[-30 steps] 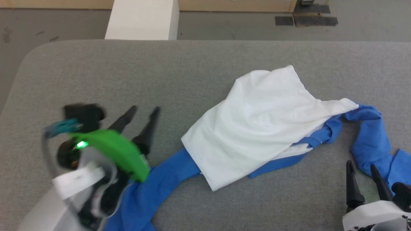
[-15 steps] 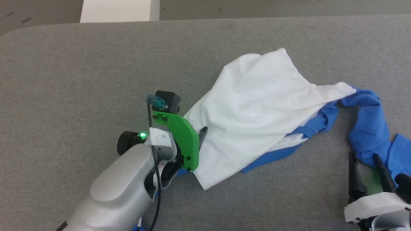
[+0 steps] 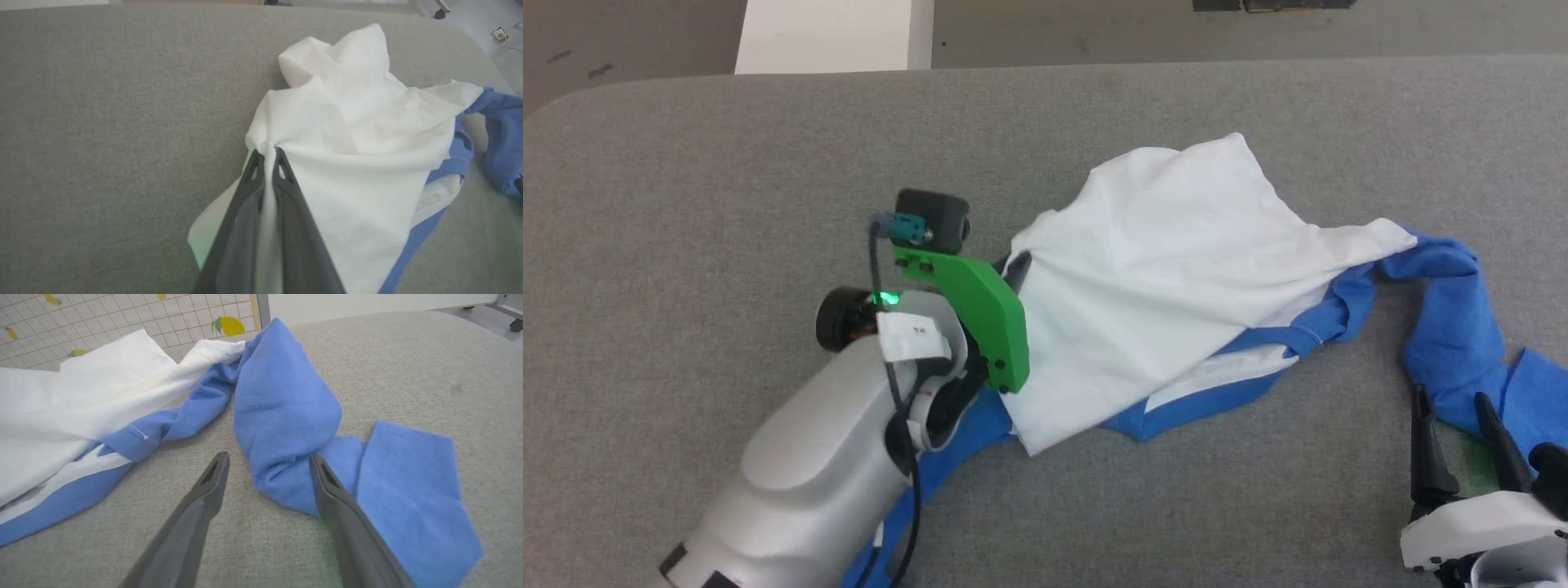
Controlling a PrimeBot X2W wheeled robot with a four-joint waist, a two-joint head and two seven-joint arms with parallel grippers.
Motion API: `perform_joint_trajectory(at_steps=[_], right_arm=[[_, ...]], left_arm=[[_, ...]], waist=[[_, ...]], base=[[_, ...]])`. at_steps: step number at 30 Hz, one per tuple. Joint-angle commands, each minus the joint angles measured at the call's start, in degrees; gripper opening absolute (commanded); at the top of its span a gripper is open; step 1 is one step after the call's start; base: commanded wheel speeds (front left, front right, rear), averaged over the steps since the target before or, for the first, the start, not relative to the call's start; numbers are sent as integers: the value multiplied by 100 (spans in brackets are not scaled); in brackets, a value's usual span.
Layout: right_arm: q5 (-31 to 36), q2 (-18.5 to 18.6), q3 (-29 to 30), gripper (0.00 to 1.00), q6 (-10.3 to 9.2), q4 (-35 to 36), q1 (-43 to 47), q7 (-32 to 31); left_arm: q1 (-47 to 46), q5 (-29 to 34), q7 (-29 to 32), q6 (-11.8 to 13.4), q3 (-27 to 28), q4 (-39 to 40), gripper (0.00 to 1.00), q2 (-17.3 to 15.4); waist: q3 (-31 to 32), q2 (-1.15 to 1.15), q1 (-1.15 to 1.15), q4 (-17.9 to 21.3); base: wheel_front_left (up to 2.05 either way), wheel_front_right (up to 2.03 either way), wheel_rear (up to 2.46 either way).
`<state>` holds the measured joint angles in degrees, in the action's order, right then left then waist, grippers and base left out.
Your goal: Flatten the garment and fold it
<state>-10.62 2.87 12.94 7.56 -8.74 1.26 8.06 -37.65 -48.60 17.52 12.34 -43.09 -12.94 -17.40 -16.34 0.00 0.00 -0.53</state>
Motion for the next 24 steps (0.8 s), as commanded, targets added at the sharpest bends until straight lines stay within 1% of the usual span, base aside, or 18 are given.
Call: perform_joint_trajectory(at_steps=[1,4,6,9,11,13,15,18,22,24], right_arm=[[16,0,8,100,-8,34,41,-14],[-2,0,-3,100,-8,81,63,-28],[-35,0,-43,100,-8,117,26,-30],[-89,0,-116,100,-8,140,-64,-24],[-120,0,-139,100,-8,124,-139,-1],[-148,0,-174,100,-8,91,-224,32],[-173,0,-215,100,-8,53,-320,74],[-212,0,-259,100,-8,-31,-480,162],[-259,0,-311,100,-8,-173,-660,267],[-280,0,-348,100,-8,-244,-725,313]], left_arm=[[-143,-34,-18,-17,87,150,0,-97],[-319,-198,190,-9,308,637,0,-299],[-555,-163,379,27,424,842,0,-549],[-856,-202,605,95,599,887,0,-738],[-1080,-169,636,131,705,802,0,-811],[-1317,-1,584,105,728,610,0,-921],[-1520,180,480,-59,677,371,0,-1026],[-1810,634,220,-242,518,-107,0,-1221],[-2068,1070,-259,-359,379,-697,0,-1261],[-2068,1120,-170,-517,214,-1020,0,-1246]], waist=[[46,0,0,-35],[-15,0,0,-17],[-150,0,0,41],[-404,0,0,156],[-592,0,0,241],[-783,0,0,340],[-972,0,0,455],[-1223,0,0,625],[-1446,0,0,781],[-1515,0,0,832]], base=[[0,0,0],[0,0,0],[0,0,0],[0,0,0],[0,0,0],[0,0,0],[0,0,0],[0,0,0],[0,0,0],[0,0,0]])
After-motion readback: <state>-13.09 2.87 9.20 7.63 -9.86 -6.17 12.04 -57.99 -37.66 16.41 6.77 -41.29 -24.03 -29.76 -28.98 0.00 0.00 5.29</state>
